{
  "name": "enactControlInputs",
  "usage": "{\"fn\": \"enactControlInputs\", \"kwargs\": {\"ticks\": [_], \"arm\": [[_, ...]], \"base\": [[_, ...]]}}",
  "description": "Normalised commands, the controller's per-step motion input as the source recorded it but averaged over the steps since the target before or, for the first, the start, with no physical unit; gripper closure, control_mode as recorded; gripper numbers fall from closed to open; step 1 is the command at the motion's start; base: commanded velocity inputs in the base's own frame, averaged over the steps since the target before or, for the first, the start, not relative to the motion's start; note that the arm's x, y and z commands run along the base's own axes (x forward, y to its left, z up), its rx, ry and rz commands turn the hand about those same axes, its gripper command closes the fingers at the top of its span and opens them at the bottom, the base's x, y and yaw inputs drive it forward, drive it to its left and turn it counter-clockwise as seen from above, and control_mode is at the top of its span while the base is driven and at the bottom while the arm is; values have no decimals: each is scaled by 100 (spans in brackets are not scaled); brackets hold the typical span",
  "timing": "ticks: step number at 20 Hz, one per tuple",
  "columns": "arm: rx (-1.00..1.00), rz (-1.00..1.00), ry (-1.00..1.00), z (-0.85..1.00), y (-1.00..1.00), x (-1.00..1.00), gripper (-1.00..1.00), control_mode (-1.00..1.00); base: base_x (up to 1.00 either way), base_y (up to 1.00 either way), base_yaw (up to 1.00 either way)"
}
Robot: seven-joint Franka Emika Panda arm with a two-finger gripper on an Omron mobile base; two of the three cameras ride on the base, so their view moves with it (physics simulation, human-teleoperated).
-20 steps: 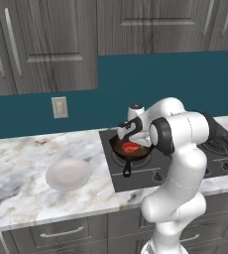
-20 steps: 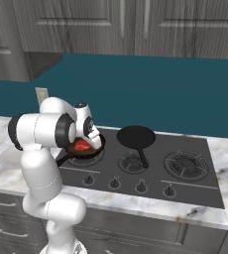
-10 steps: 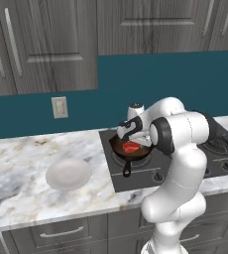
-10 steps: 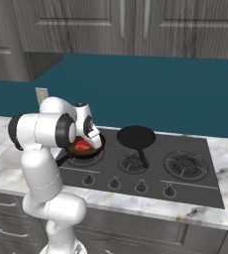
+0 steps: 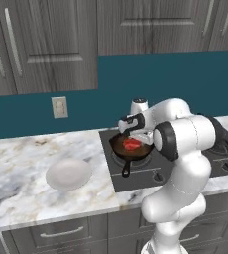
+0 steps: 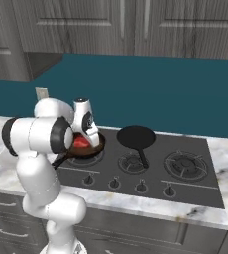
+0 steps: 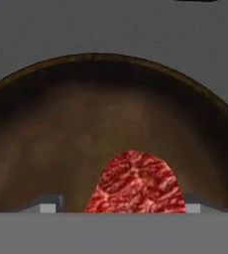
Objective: Place one of the steaks on the plate and the other in the bowl. Then place the bowl in the fridge.
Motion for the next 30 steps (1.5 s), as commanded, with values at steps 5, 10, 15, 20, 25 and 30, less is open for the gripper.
{"fn": "enactControlInputs", "kwargs": {"ticks": [5, 10, 15, 20, 25, 30], "arm": [[1, -12, 4, 94, 0, -54, 100, -100], [0, -9, 7, 82, 14, -72, 100, -100], [0, -5, 0, 41, 38, -93, 100, -100], [0, -2, -7, 1, 74, -100, 100, -100], [0, -1, -2, 0, 94, -64, 100, -100], [0, 1, 0, 0, 100, -13, 100, -100]], "base": [[0, 0, 0], [0, 0, 0], [0, 0, 0], [0, 0, 0], [0, 0, 0], [0, 0, 0]]}}
